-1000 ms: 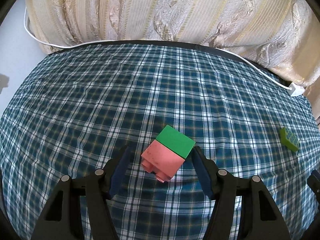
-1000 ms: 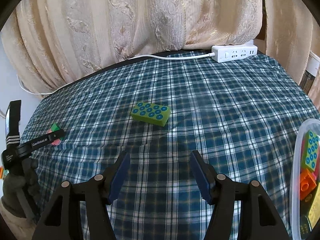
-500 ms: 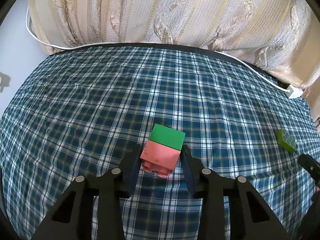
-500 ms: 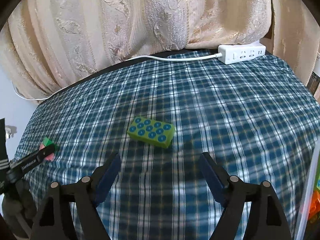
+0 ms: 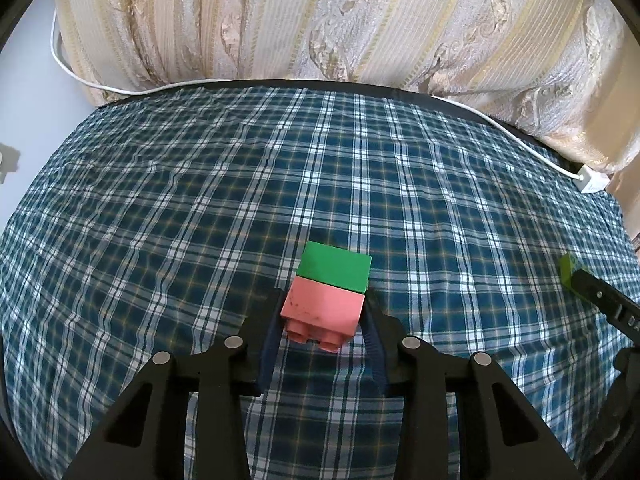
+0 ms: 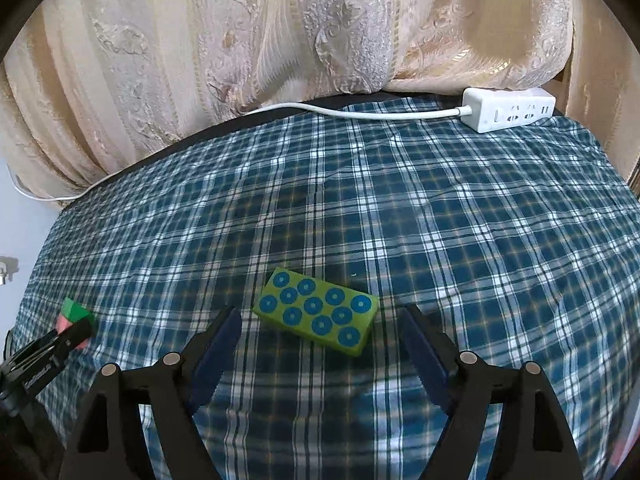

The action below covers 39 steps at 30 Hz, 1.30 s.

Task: Organize objects

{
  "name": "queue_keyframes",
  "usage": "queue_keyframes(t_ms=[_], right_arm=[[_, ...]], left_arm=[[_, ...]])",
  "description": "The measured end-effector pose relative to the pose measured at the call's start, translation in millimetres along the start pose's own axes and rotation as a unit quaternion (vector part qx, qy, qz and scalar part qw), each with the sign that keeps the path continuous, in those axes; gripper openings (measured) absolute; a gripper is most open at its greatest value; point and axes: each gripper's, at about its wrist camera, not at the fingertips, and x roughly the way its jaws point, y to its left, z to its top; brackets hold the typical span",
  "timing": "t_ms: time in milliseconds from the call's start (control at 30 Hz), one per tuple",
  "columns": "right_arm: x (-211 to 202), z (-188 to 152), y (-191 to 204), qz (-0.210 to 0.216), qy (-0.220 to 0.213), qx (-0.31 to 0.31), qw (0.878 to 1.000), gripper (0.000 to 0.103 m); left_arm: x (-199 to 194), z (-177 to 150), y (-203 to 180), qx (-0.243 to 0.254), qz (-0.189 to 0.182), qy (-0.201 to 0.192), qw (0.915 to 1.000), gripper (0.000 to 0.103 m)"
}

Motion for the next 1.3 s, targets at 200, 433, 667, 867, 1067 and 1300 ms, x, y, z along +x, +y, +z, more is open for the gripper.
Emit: queue_keyframes(t_ms=[200, 433, 667, 867, 1067, 1300], right_arm=[[6, 6, 5, -0.013, -0.003, -0.006, 1.000, 0.084], [13, 8, 13, -0.037, -0.008, -0.022, 0.999, 0.084], [16, 8, 20, -0.069, -0.006, -0.048, 0.996, 0.073], [10, 4, 14, -0.046, -0.013, -0.044, 0.998, 0.070], [-2, -5, 6, -0.032, -0.015, -0.032, 0.999, 0.070], [-24, -18, -4, -0.021, -0.024, -0.010, 0.999, 0.070]], left_arm=[[1, 1, 0, 0.000, 0.002, -0.002, 1.0000, 0.039], [3, 3, 1, 0.001, 0.005, -0.004, 1.0000, 0.039], [5, 6, 0, 0.008, 0.012, -0.008, 0.9999, 0.039], [4, 6, -1, 0.012, 0.005, -0.008, 0.9999, 0.033], [-5, 4, -7, 0.019, -0.003, -0.018, 0.9996, 0.033], [-15, 1, -17, 0.033, -0.017, -0.027, 0.9989, 0.033]])
